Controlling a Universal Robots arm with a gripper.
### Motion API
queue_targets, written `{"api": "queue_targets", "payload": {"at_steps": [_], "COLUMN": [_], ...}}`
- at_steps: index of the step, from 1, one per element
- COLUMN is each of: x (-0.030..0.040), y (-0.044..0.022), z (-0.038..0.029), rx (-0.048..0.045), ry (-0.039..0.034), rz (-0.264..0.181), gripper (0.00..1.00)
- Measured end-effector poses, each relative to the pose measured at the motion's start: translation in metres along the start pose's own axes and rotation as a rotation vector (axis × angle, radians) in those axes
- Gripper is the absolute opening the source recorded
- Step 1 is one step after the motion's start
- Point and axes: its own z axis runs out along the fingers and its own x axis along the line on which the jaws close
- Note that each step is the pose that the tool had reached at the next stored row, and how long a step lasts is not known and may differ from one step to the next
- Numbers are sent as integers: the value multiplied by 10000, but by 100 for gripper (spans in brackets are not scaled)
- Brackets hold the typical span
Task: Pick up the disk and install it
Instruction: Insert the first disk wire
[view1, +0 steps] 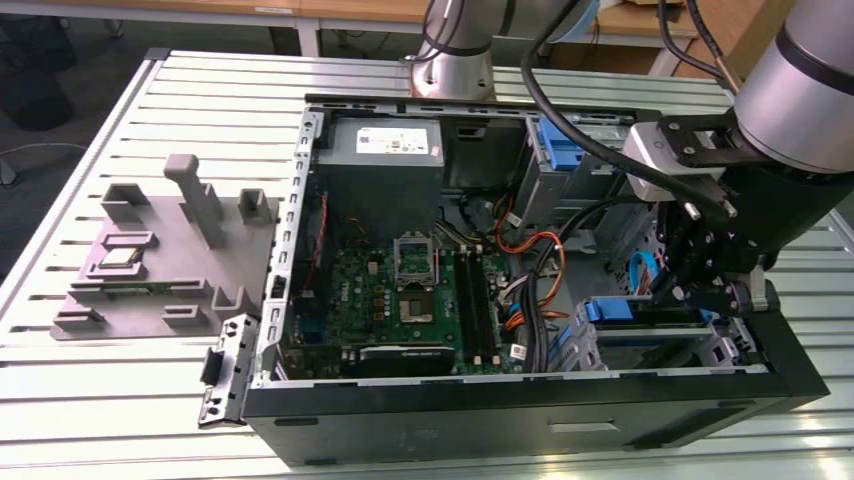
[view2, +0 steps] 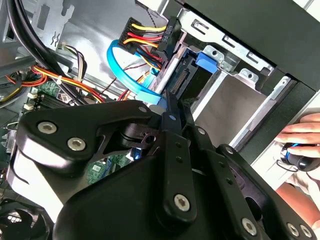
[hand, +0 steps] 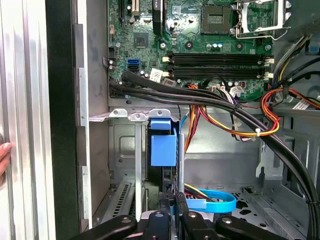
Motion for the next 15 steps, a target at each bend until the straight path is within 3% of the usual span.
{"api": "queue_targets", "payload": {"at_steps": [15], "x": [1], "y": [7], "z": [27], "rx": [33], "ry": [-2], "rz": [1], "gripper": [16]}}
